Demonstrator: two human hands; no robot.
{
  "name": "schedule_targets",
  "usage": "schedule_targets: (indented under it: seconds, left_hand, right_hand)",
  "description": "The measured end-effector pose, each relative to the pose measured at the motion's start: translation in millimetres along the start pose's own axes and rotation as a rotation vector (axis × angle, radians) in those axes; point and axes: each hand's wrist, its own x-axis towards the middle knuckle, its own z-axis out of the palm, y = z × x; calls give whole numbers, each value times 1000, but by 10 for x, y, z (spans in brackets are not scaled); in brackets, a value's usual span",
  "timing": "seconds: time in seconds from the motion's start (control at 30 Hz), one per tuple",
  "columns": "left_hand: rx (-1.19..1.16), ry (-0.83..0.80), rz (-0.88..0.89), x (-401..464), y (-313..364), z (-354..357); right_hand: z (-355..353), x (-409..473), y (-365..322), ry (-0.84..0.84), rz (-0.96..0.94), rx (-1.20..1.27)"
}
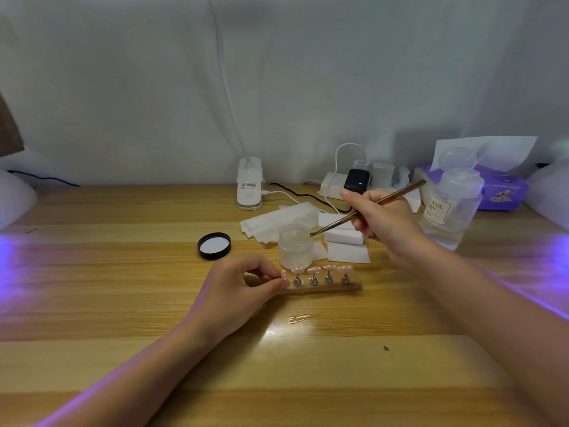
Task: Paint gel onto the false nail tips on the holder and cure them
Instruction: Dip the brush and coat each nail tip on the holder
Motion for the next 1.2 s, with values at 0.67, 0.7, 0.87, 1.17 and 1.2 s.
schedule_targets:
  seconds: [0.67, 0.7, 0.87, 1.17, 1.2]
  left_hand:
    - [-67, -11, 77, -10, -38, -24]
    - [-70, -12, 79, -8, -39, -22]
    - [-66, -16, 72, 2, -36, -12]
    - [-30, -21, 46, -8, -10, -32]
    - [-32, -23, 46, -7, -10, -31]
  right_hand:
    - [180, -763, 307, -84, -900, -223]
    - [182, -778, 322, -66, -908, -233]
    - [202, -783, 369, -35, -868, -195]
    - [211, -779, 397, -58, -875, -249]
    - [206, -781, 403, -64, -873, -237]
